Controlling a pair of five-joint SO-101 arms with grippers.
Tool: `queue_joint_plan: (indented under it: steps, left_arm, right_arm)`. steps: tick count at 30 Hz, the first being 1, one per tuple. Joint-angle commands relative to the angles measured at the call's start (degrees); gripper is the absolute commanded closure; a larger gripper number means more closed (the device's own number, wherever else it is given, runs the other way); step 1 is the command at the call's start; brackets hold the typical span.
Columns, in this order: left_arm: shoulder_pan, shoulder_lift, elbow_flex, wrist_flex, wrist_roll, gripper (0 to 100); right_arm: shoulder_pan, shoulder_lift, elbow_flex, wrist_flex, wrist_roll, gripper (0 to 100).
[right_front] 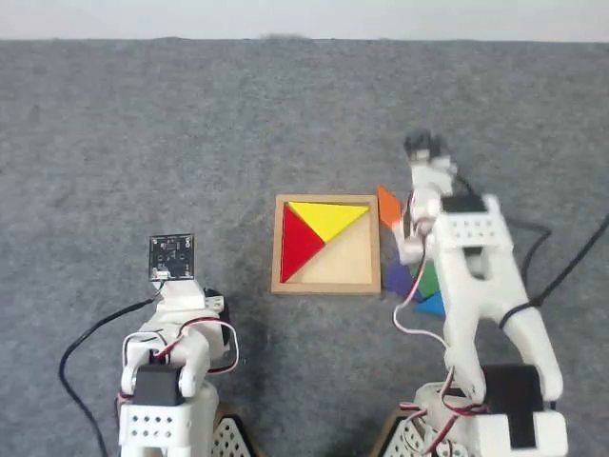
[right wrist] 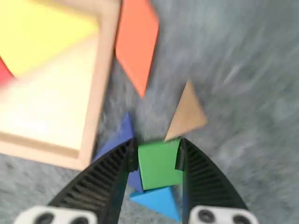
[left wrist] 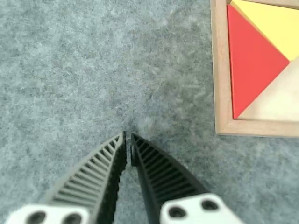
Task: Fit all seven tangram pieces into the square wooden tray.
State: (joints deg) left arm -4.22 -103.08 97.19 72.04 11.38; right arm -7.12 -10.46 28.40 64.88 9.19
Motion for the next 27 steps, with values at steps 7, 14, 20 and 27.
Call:
queue_joint_plan:
  steps: [7,14,20,27]
  left_arm:
    - [-0.4,-1.1,-0.7,0.3,-0.9,99]
    - [-0.4,-1.1,-0.7,0.3,-0.9,99]
    - [-0.4,-1.1,-0.7,0.3,-0.9,99]
    - [-0.4,-1.1,-0.7,0.3,-0.9,99]
  right_arm:
    - [-6.1,21.6,-27.8,7.2,-0.3,68.1]
    - [-5.9,33.1,-36.3,6.0,-0.8,67.9]
    - [-5.5,37.5,-38.2,2.2,-3.9,67.9]
    - [-4.4,42.5,-38.3,0.0,-4.3,67.9]
